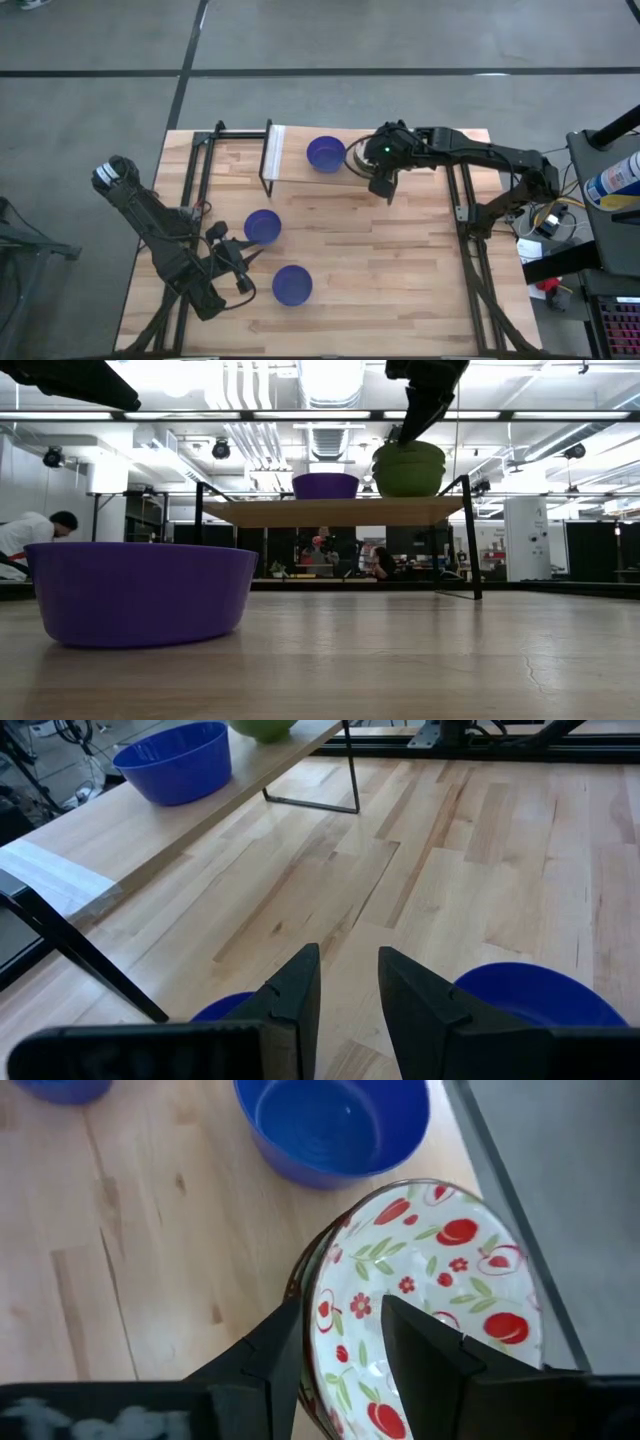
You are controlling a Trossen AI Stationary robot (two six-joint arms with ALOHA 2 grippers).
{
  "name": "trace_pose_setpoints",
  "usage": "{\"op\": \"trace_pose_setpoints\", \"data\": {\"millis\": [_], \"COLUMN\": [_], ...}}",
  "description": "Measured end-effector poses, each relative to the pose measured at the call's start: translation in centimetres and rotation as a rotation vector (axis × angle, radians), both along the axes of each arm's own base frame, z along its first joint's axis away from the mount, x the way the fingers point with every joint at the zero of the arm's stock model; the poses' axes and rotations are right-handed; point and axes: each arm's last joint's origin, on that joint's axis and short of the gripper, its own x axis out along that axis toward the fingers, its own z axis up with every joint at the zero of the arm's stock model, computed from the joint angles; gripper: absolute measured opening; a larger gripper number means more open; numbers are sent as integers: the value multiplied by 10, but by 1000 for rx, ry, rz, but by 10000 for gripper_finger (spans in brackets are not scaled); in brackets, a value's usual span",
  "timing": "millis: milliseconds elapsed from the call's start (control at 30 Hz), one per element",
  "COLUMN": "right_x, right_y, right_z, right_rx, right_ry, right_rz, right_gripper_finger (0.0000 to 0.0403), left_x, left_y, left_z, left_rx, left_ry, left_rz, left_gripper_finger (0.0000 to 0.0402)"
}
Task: Pick & Place Mini bowls
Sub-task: Stack the white patterned bowl on top of the stacked white patterned bowls on the shelf
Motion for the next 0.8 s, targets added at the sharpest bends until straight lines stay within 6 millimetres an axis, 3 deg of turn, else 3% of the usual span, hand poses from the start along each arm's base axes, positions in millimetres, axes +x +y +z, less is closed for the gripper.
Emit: {"op": "trace_pose_setpoints", "data": {"millis": [800], "right_x": [6], "right_y": [4], "right_z": [0], "right_rx": [-25], "right_ry": [-38], "right_rz": [54], "right_gripper_finger": [62], "left_x": [-1], "left_y": [1], "left_z": [-8], "left_rx": [1], "left_ry": [3], "left_rz": [1], "left_gripper_finger": [100]}}
